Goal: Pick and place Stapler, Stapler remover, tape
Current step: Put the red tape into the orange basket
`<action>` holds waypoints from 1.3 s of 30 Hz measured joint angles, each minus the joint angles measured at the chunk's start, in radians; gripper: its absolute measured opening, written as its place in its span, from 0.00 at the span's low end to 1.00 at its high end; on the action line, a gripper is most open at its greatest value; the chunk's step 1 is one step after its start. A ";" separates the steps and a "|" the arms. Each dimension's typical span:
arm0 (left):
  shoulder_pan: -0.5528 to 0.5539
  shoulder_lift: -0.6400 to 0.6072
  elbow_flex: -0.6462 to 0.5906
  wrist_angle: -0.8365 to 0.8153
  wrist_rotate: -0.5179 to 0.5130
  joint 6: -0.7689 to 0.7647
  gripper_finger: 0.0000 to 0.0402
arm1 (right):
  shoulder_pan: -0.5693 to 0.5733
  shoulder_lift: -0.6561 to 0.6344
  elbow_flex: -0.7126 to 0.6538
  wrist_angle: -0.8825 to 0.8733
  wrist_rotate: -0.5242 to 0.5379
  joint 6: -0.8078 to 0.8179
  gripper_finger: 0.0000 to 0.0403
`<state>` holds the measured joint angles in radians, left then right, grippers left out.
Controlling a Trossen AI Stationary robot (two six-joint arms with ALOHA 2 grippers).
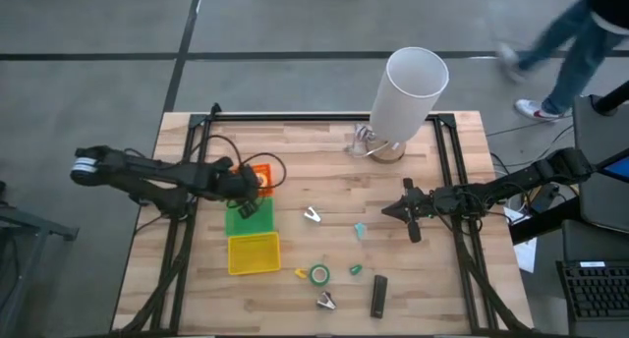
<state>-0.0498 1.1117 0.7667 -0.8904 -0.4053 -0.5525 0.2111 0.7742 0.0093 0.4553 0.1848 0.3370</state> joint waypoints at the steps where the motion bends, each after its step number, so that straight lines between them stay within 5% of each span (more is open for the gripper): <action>1: 0.000 -0.017 -0.022 0.001 0.000 -0.011 0.10 | 0.000 0.000 0.000 0.000 0.000 0.000 0.02; 12: 0.000 -0.109 -0.160 0.117 0.001 -0.057 0.11 | 0.000 0.000 0.000 0.000 0.046 0.000 0.02; 39: 0.000 -0.095 -0.167 0.094 0.016 -0.149 0.12 | 0.000 0.000 0.000 -0.001 0.053 0.001 0.02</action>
<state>-0.0502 1.0169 0.5999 -0.7959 -0.3892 -0.7016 0.2111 0.7742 0.0093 0.4540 0.2379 0.3378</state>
